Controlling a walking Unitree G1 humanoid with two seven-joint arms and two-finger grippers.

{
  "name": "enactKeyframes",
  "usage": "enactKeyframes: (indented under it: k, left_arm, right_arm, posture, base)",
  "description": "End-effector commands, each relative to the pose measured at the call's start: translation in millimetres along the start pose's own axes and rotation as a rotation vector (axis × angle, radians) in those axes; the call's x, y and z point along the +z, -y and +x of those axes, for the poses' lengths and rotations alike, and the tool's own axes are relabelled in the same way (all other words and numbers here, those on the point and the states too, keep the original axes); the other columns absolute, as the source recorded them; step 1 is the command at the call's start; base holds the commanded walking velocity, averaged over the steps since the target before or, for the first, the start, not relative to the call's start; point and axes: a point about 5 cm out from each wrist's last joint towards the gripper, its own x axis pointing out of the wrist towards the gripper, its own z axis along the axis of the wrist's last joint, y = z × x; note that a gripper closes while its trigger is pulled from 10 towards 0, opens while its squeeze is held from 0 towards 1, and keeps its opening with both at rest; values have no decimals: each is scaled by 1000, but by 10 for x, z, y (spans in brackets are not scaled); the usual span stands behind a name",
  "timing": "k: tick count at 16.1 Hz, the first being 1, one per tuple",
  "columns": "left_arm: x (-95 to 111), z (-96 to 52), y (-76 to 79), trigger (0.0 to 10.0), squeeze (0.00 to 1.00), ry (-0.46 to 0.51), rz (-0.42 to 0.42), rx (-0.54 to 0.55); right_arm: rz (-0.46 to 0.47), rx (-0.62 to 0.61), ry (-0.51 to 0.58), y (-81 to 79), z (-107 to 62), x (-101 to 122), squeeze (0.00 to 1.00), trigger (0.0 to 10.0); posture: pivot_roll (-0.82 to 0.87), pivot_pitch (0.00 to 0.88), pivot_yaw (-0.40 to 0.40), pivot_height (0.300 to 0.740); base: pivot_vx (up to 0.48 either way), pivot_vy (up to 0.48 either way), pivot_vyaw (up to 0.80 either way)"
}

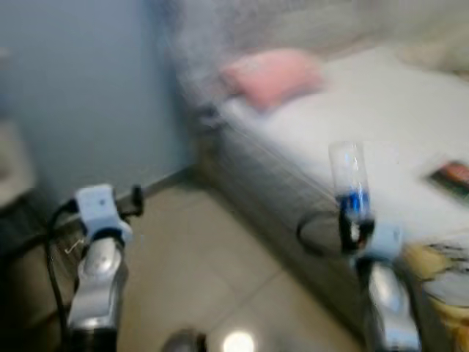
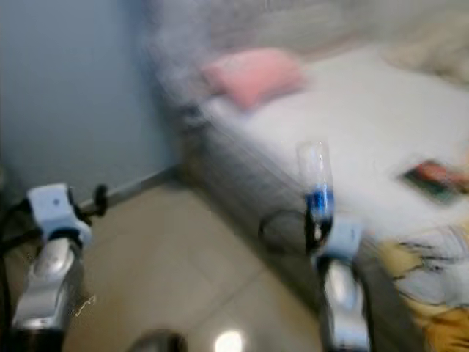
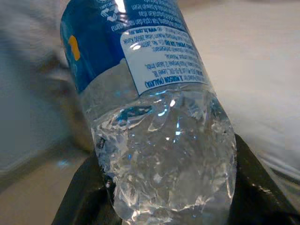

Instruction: Clean up the room

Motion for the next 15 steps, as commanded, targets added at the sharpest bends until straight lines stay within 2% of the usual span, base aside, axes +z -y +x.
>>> enactKeyframes:
  k: [1, 2, 4, 7, 9, 10, 11, 13, 15]
  left_arm:
    - [9, 25, 215, 10000, 0, -18, 7, -46]
    - [26, 30, 260, 10000, 0, -15, 5, -58]
    - [167, 57, 431, 10000, 0, 66, 70, -142]
    - [255, 97, 560, 10000, 0, 90, 55, -148]
    - [219, 91, 532, 10000, 0, 74, 62, -139]
    - [187, 92, 480, 10000, 0, 60, 82, -135]
    - [121, 91, 344, 10000, 0, 42, 145, -131]
    - [52, 86, 282, 10000, 0, -3, 172, -101]
    - [116, 109, 345, 10000, 0, -7, 152, -54]
  right_arm:
    - [18, 1, 11, -40, -4, -9, 0, 0]
    - [24, 4, 10, -53, 4, -8, 0, 0]
    - [37, 39, -11, -130, 37, -35, 0, 0]
    - [0, 124, -17, -252, 89, -13, 0, 0]
    - [-5, 111, -28, -226, 99, -27, 0, 0]
    - [3, 91, -35, -188, 97, -45, 0, 0]
    - [21, 89, -33, -178, 90, -51, 0, 0]
    - [45, 80, -38, -176, 86, -64, 0, 0]
    - [92, 76, -60, -153, 94, -94, 0, 0]
  posture:
    - [-14, 0, -14, 740]
    - [-9, 0, -19, 740]
    - [12, 0, -36, 740]
    - [17, 0, -54, 740]
    - [18, 0, -47, 740]
    - [12, 0, -40, 740]
    - [6, 0, -28, 740]
    - [3, 0, -25, 740]
    - [9, 0, -26, 740]
  base:
    - [0, 0, 556]
    - [0, 0, 538]
    - [0, 0, 538]
    - [0, 0, 517]
    - [0, 0, 434]
    - [0, 0, 438]
    - [0, 0, 438]
    - [0, 0, 431]
    - [0, 0, 438]
